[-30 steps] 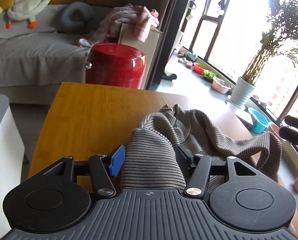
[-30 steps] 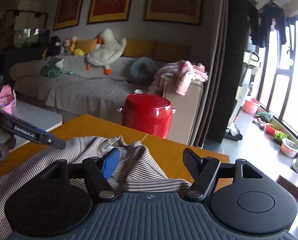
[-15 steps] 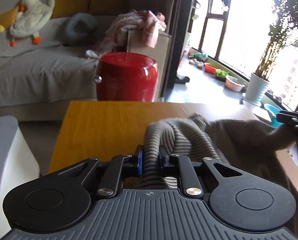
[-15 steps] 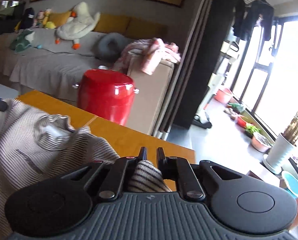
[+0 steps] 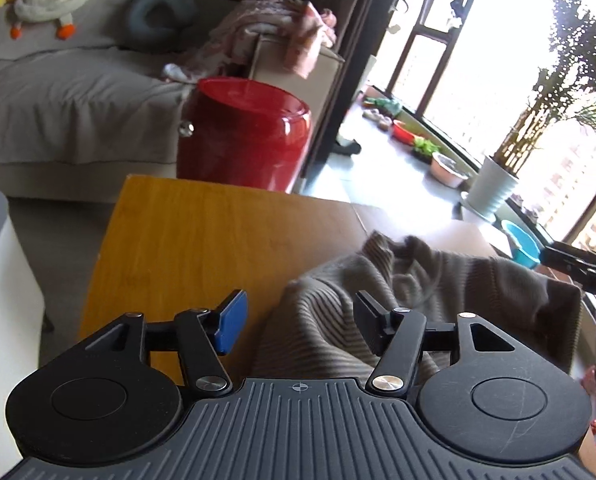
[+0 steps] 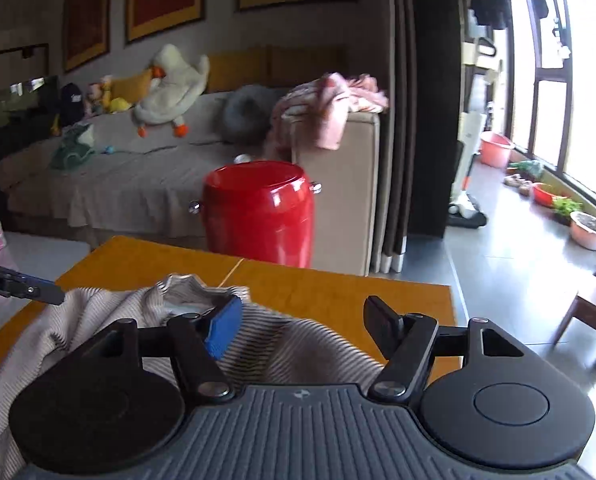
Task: Fold clothes
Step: 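Shake the sweater and lay it down with both grippers, then release the sweater and smooth it flat, printed front up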
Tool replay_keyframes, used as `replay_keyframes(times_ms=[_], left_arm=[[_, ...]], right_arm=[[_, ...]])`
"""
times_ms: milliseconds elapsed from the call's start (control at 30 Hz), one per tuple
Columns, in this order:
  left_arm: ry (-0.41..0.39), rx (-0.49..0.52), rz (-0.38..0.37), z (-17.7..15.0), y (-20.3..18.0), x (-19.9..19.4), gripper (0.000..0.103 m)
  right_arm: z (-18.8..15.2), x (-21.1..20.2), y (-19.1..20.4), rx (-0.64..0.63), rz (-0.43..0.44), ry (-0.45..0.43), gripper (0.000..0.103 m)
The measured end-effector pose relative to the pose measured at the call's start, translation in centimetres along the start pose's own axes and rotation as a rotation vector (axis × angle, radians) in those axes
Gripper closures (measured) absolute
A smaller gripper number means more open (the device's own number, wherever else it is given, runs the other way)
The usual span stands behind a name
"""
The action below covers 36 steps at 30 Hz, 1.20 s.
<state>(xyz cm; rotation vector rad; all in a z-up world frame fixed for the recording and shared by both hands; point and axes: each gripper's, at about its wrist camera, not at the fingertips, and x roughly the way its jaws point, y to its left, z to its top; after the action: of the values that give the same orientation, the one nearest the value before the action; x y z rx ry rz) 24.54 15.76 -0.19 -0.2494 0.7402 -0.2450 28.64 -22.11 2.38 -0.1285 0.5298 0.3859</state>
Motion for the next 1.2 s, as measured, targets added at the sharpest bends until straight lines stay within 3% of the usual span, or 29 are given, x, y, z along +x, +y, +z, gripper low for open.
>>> replay_keyframes(times_ms=[133,200,233,267,300,333,433,567,733,833,900,967,1067,1133,1200], left_arm=[[0.035,0.026,0.007,-2.2,-0.8,0.5,0.03],[0.044,0.039,0.029,-2.8,-0.9,0.8,0.03],[0.046,0.043,0.035,-2.9,-0.9,0.9,0.031],[0.043,0.05,0.039,-3.0,-0.9,0.9,0.034],[0.039,0.064,0.046,-3.1,-1.0,0.8,0.038],[0.03,0.088,0.059,-3.1,-1.2,0.8,0.048],[-0.005,0.171,0.126,-2.9,-2.4,0.9,0.053],[-0.025,0.277,0.24,-3.4,-3.4,1.6,0.053],[-0.04,0.262,0.275,-3.0,-2.8,0.5,0.047],[-0.024,0.19,0.181,-2.3,-2.1,-0.3,0.049],[-0.001,0.15,0.112,-2.2,-2.0,-0.4,0.043],[0.021,0.13,0.075,-2.4,-2.0,-0.3,0.035],[0.041,0.16,0.11,-3.3,-2.7,0.7,0.044],[0.047,0.177,0.142,-3.5,-3.0,1.1,0.057],[0.042,0.198,0.168,-3.4,-3.4,1.2,0.063]], right_arm=[[-2.3,4.9,1.6,-0.147,-0.105,0.096,0.023],[-2.2,5.9,1.1,-0.121,-0.101,0.12,0.045],[-1.7,5.3,1.0,-0.112,-0.085,0.104,0.086],[-1.2,4.7,0.9,-0.102,-0.07,0.087,0.095],[-0.5,3.8,0.9,-0.116,-0.08,0.047,0.095],[0.1,3.2,0.9,-0.141,-0.11,0.01,0.096],[0.8,4.5,-0.6,-0.195,-0.263,0.005,0.101],[-1.3,7.5,-4.5,-0.092,-0.315,0.123,0.1],[-1.1,3.6,-4.3,-0.001,-0.227,0.033,0.097],[-0.5,0.4,-2.9,0.027,-0.109,-0.016,0.089],[-0.8,-1.1,-1.9,0.092,0.023,-0.02,0.082],[-2.1,-1.4,-0.3,0.138,0.151,0.016,0.069],[-5.2,-0.9,3.0,0.142,0.241,0.085,0.068],[-6.4,-0.6,4.6,0.099,0.222,0.099,0.066],[-6.3,-0.9,5.3,0.061,0.201,0.083,0.054]])
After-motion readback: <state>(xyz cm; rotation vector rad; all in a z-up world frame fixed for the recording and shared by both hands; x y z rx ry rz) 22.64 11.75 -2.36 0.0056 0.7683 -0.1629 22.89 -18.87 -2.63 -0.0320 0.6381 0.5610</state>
